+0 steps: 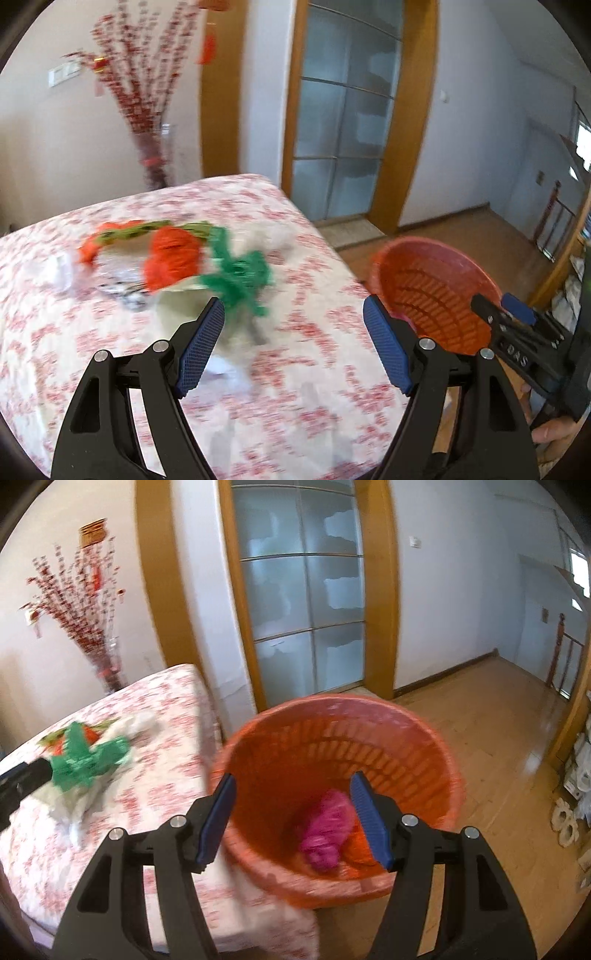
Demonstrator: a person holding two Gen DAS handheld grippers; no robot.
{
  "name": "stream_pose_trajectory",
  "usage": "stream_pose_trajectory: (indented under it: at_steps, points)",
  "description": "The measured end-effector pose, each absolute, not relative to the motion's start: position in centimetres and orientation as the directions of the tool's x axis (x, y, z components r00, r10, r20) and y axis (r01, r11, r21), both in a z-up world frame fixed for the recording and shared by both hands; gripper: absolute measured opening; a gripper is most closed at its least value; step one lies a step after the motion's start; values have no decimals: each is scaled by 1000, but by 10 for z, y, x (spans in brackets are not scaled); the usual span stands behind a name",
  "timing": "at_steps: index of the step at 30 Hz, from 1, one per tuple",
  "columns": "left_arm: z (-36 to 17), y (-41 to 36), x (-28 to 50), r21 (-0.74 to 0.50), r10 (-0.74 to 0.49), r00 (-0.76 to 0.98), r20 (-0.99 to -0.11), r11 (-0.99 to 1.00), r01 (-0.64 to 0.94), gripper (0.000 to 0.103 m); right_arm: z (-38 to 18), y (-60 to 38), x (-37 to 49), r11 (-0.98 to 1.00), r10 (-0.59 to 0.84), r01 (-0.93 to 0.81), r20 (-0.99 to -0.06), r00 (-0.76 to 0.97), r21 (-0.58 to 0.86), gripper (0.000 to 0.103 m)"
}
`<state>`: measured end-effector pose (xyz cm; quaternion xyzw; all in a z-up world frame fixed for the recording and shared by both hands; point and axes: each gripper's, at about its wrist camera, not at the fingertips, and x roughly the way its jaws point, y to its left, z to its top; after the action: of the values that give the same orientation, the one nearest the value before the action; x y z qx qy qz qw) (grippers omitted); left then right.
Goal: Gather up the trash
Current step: 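Move both open tools back over the table toward the remaining bags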
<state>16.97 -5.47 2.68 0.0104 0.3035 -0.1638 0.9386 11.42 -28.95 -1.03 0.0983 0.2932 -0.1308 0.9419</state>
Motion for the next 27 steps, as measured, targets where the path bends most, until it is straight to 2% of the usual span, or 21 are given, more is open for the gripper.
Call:
stream_pose_trajectory:
  at_steps: [12, 18, 27]
  points:
    - [21, 61, 165, -91, -127, 814, -566, 992, 92, 77, -1, -173, 120, 993, 78, -11, -579, 812, 118, 63]
    - [8, 112, 175, -103, -55, 802, -595, 995, -8, 77, -3, -119, 130, 980, 200, -147, -583, 787, 138, 50]
    - [-13, 164, 207, -112, 5, 762, -648, 988, -103, 77, -4, -75, 158, 968, 249, -221, -590, 768, 121, 36]
